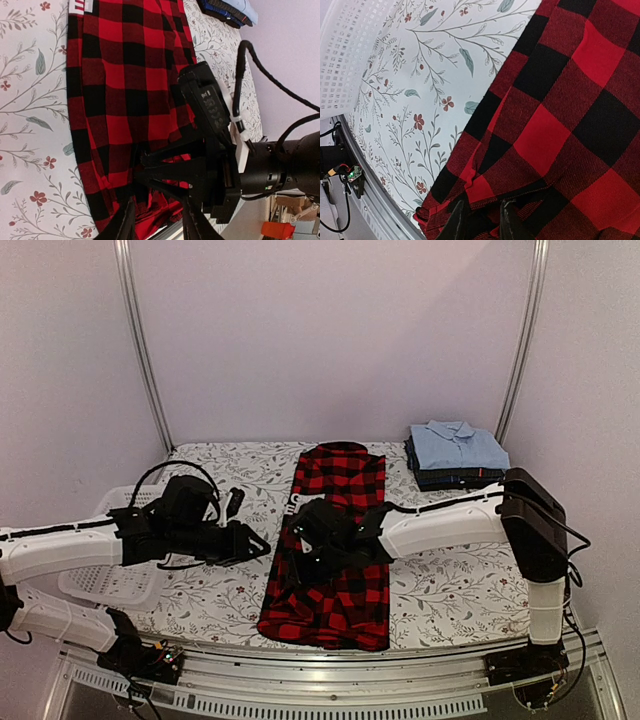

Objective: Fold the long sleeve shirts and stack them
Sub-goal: Smooth out the rectangle-folded shirt at the center of the board.

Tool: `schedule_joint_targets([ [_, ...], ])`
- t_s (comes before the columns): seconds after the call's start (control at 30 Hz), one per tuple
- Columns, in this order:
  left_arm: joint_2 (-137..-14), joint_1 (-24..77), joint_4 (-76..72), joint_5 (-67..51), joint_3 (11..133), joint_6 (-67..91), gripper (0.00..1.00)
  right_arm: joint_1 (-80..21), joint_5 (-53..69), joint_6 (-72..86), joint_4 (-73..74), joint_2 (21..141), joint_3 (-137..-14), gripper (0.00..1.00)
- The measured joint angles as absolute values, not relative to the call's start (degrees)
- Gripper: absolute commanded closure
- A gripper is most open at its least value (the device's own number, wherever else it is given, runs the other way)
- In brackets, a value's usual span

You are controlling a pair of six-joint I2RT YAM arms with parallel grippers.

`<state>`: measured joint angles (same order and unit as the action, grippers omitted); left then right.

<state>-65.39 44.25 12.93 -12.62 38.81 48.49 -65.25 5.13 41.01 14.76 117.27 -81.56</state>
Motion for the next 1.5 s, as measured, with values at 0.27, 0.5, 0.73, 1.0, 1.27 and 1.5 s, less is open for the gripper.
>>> schedule_joint_targets([
  [0.27, -66.8, 47.9, 12.2, -12.1, 35.6, 51.4, 0.69, -69.7, 3.5, 44.8, 16.3, 121.9, -82.3, 0.75],
  [0.5, -71.4, 49.8, 9.7, -12.5, 33.1, 54.8, 0.71, -70.1, 3.2, 47.0, 14.7, 122.0, -82.3, 0.61],
  [0.73, -71.5, 49.9, 8.2, -12.3, 29.6, 57.8, 0.71, -70.1, 0.6, 47.2, 16.3, 116.8, -81.5, 0.59],
  [1.0, -69.2, 50.0, 8.2, -12.3, 26.7, 58.8, 0.71, -70.3, -0.4, 47.9, 16.4, 110.1, -80.3, 0.75],
  [1.27, -66.8, 50.1, 9.4, -12.1, 25.4, 59.7, 0.71, -72.4, -0.4, 49.8, 17.6, 114.5, -79.3, 0.77],
  [1.5, -66.7, 50.4, 10.4, -12.1, 25.3, 59.8, 0.71, -73.2, -0.3, 50.2, 18.9, 118.9, -79.2, 0.74],
])
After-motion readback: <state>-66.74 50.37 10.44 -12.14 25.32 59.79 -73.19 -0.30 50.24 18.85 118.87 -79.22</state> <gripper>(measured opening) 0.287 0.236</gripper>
